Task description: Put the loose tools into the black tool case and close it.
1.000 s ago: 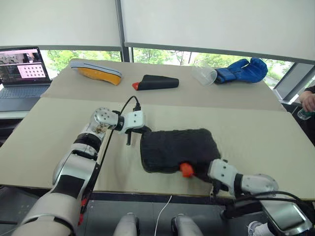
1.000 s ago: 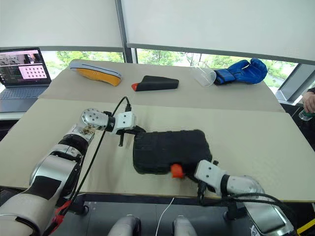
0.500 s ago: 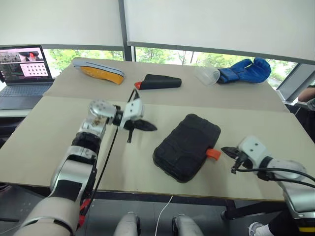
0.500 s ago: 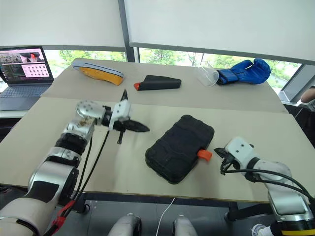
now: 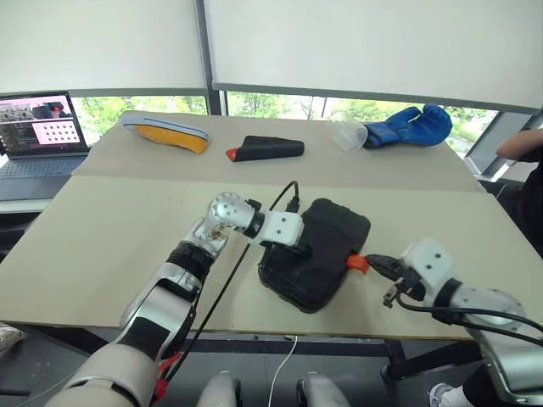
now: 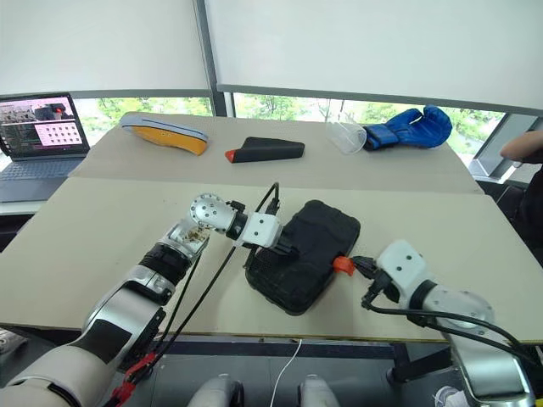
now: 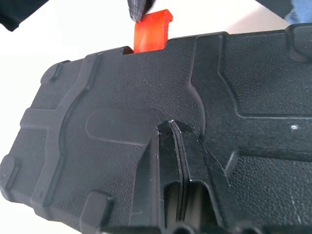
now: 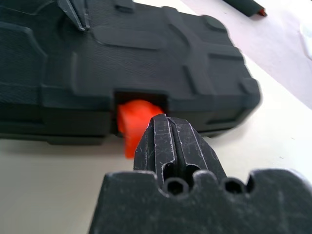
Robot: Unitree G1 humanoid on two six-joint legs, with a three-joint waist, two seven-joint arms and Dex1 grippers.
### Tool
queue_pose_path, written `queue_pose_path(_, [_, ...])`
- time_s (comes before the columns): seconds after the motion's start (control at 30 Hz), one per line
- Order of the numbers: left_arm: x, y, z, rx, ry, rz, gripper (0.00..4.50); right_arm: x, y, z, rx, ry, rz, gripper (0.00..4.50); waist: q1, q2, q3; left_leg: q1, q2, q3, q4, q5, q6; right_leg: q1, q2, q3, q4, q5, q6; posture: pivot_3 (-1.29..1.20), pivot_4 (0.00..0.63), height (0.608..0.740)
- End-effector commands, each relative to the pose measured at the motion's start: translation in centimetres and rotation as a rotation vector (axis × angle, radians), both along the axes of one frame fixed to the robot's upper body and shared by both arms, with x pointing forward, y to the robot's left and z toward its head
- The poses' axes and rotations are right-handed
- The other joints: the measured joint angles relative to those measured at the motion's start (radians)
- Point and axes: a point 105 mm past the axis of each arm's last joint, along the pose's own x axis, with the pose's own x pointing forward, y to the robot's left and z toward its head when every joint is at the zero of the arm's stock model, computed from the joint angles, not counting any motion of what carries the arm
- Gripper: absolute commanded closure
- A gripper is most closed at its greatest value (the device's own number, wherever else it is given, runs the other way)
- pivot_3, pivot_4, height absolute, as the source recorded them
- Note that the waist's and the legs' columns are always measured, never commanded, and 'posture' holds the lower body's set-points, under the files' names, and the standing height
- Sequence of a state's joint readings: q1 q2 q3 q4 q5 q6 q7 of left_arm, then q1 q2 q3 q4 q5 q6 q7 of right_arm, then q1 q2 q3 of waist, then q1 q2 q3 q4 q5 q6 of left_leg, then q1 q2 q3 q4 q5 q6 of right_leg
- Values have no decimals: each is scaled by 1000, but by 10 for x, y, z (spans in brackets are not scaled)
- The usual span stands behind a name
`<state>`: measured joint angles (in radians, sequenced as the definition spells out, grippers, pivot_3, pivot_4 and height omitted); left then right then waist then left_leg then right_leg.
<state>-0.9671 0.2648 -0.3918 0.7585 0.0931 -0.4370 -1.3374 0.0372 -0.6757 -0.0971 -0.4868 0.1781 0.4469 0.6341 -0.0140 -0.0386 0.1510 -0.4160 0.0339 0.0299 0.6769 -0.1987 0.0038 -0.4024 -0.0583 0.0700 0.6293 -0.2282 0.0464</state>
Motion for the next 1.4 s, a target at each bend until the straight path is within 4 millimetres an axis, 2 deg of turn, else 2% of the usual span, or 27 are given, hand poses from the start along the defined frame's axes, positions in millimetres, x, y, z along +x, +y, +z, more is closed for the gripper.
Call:
queue_pose_path(0.03, [-11,10,-41,107,182,26,4443,9,-7,-10,-49,14,-79,4500,0,1,-5,0,0,0,0,0,0,0,0,0,0,0,-1,0,150,734])
queue_pose_path(0.3, [-7,-7,-16,-37,319,79,4443,6,-6,-26,-65,55,-101,4500,2,1,-8,-1,-1,0,-4,-1,2,-1,0,0,1,-4,-1,0,150,734])
queue_pose_path(0.57, [-8,-15,-9,-62,313,66,4443,4,8,-40,-63,82,-69,4500,1,1,-8,-1,-1,0,-4,-1,2,-2,0,0,1,-5,-1,0,150,734])
queue_pose_path(0.8, [-13,-24,-4,-76,316,34,4443,5,7,-52,-72,103,-81,4500,2,1,-8,-3,-1,0,-5,-2,2,-3,0,0,0,-5,-1,0,150,734])
queue_pose_path(0.9, [-13,-26,-5,-68,300,26,4443,7,13,-42,-16,70,-64,4500,1,1,-8,-3,-1,0,-5,-1,2,-3,0,0,0,-5,-1,0,150,734])
queue_pose_path(1.03, [-14,-27,-8,-49,274,13,4443,5,25,-7,69,-45,-5,4500,-2,1,-7,-4,-1,0,-5,-1,2,-4,0,0,0,-5,-1,0,150,734])
queue_pose_path(1.2, [-15,-27,-15,-18,237,-3,4443,1,29,23,155,-89,3,4500,-9,1,-7,-6,0,0,-6,-1,2,-9,1,0,1,-1,4,0,150,734])
queue_pose_path(1.3, [-16,-27,-20,-4,216,-10,4443,-1,32,27,173,-74,12,4500,-12,2,-7,-6,0,0,-8,-1,2,-10,2,1,1,-1,4,0,150,734])
queue_pose_path(1.4, [-15,-29,-21,-10,217,-4,4443,-2,32,22,163,-45,11,4500,-2,2,-7,-5,0,-1,-8,-1,2,-8,2,0,1,-1,4,0,150,734])
